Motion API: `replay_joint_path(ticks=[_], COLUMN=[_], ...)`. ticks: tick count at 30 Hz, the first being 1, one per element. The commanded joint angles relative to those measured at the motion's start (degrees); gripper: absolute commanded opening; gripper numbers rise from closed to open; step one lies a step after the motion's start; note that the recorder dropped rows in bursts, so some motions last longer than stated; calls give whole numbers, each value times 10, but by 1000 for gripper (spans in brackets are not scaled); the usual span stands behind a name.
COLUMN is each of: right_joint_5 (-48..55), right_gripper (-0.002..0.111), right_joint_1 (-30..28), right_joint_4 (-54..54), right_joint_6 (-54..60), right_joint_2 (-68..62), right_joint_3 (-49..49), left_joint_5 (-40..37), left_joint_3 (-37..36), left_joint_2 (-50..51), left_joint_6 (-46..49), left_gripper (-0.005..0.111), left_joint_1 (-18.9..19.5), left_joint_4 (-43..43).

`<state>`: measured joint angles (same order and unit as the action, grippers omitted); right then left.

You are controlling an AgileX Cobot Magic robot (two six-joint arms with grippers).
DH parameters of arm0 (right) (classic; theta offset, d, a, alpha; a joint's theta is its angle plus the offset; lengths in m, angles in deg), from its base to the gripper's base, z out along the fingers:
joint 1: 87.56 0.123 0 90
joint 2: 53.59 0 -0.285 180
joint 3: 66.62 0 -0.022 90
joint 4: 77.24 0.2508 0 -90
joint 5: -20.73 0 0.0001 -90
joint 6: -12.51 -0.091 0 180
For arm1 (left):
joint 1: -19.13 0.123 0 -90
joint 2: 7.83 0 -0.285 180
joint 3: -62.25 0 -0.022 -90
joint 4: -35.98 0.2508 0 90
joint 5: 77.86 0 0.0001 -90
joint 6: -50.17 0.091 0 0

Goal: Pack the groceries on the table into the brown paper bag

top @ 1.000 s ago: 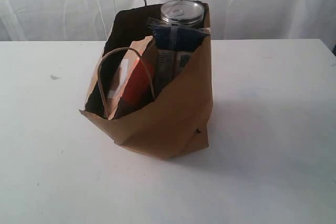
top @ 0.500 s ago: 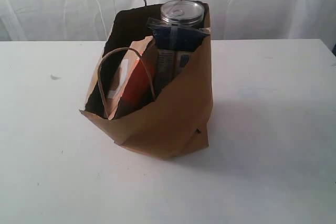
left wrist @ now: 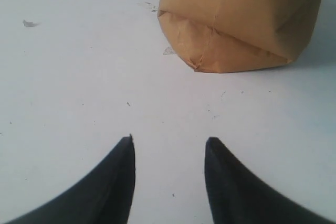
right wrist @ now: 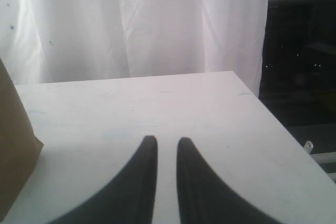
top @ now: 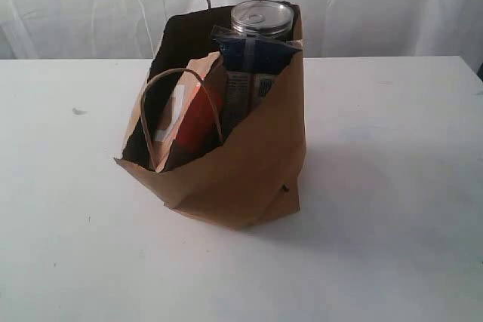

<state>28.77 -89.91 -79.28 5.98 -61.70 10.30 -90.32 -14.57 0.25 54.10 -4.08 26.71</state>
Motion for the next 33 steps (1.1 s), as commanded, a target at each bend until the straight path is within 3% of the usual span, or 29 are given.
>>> replay_joint_path(ticks=[1,33], right_joint_5=[-4,-4], right_gripper=[13,13], right_joint_1=[-5,-5], right_joint_4=[0,0], right_joint_6=[4,4], right_joint_2=[3,3], right_joint_3=[3,3], left_joint_5=[11,0], left_joint_3=[-4,-4], left_joint_2=[-3,-3], left_joint_6=[-5,-5], left_gripper=[47,47], left_joint_1=[3,3], left_joint_4=[-6,-6])
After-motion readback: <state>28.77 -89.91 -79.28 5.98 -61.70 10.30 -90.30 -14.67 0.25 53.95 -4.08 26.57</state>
